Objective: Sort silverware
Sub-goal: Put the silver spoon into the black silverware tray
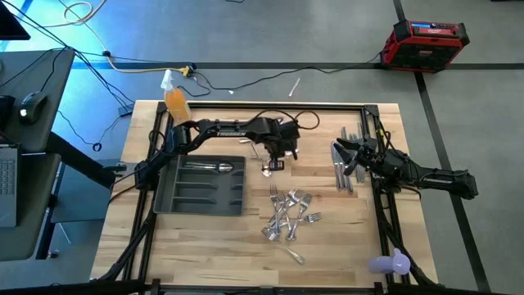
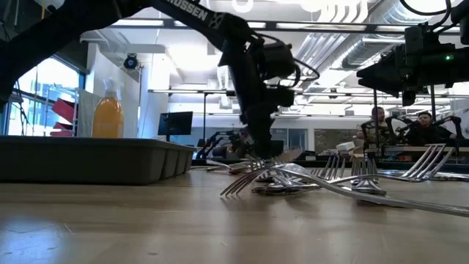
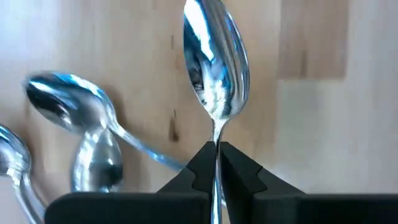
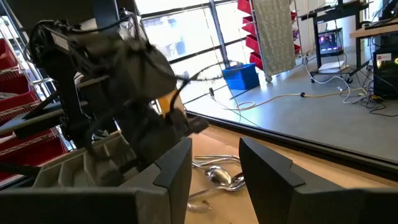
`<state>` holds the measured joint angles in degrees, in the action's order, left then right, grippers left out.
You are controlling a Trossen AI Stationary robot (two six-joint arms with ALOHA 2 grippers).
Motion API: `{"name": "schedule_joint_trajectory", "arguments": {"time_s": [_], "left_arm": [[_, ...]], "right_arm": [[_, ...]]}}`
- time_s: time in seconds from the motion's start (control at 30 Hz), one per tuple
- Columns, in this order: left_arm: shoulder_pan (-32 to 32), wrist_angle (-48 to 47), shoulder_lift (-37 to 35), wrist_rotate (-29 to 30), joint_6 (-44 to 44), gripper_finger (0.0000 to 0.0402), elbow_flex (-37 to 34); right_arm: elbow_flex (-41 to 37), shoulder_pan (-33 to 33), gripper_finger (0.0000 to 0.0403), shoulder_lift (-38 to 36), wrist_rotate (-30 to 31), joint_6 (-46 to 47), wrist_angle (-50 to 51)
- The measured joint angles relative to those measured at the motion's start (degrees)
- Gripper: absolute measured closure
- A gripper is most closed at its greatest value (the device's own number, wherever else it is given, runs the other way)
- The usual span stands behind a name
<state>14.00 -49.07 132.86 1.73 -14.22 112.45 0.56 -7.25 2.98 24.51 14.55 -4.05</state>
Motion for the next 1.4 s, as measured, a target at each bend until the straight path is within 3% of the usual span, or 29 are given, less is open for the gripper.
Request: {"name": "schedule_joint_trajectory", "arguments": {"time_s": [0.47, 0.83, 1.07, 1.23, 1.4], "left_arm": [[-1.37, -1.8, 0.07, -1.96, -7.52, 0.0311, -0.29], [-3.96, 3.98, 0.21, 5.69, -12.49, 0.0308, -0.25], [-3.89, 2.69, 3.87, 6.28, -9.47, 0.0295, -0.25], [-4.17, 3.94, 5.1, 10.39, -8.58, 0.0284, -0.01], [-3.93, 4.24, 6.46, 8.37, -8.54, 0.0303, 0.06]], "right_arm": [[0.01, 0.0, 0.0282, 0.0, 0.0, 0.0, 0.0], [0.0, 0.0, 0.0282, 0.0, 0.0, 0.0, -0.01], [0.0, 0.0, 0.0282, 0.0, 0.0, 0.0, 0.0], [0.0, 0.0, 0.0282, -0.02, 0.0, 0.0, -0.02], [0.0, 0.0, 0.0282, 0.24, 0.01, 0.0, 0.02]]}}
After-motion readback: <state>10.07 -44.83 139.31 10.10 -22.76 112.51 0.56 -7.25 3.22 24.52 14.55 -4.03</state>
